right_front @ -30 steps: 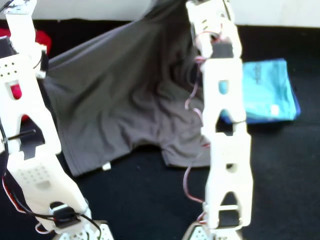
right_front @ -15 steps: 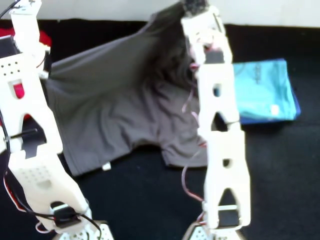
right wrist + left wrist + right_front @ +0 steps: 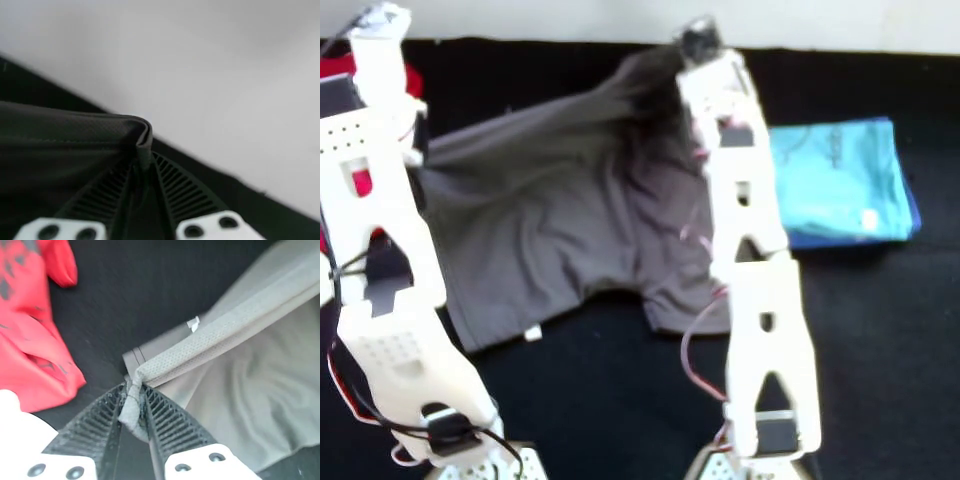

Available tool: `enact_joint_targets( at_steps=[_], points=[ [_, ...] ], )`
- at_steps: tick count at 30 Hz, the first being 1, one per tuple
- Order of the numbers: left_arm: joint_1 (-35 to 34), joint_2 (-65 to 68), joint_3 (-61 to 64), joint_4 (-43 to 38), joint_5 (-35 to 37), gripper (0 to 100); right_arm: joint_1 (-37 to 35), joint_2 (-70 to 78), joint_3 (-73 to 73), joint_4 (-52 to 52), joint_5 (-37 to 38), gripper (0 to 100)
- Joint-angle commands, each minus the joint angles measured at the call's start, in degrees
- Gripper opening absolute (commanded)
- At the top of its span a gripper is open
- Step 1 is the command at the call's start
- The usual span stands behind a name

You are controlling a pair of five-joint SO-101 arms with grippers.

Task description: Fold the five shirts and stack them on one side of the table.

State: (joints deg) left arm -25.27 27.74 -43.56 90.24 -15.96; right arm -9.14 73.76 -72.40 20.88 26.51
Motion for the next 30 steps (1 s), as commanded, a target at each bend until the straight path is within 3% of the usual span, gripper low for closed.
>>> enact_joint_targets(
  at_steps=[1,8,11,15,19,26,30],
  points=[
    [0.7,-0.3,4.1,-0.8,0.2,1,1.6,1.4,-3.5,2.1,0.6,0.5],
    [3.2,-0.9,9.9,-0.1,0.1,1,1.5,-1.5,-8.6,10.2,-0.1,0.5],
    [3.5,-1.0,6.4,3.1,0.1,1,1.7,-5.3,-15.1,16.1,-6.8,0.5],
    [3.4,-1.0,0.5,10.6,0.1,1,1.6,-9.4,-19.6,27.6,-9.2,0.5],
    [1.9,-2.0,0.7,11.3,-0.4,1,1.5,-12.0,-21.6,41.7,-9.2,0.5],
    [2.2,-6.8,12.2,11.1,-6.2,1,-1.8,-12.6,-21.9,61.8,-9.4,0.5],
    [2.2,-6.9,16.8,11.1,-6.8,1,-2.5,-10.2,-21.1,64.6,-9.5,0.5]
  ],
)
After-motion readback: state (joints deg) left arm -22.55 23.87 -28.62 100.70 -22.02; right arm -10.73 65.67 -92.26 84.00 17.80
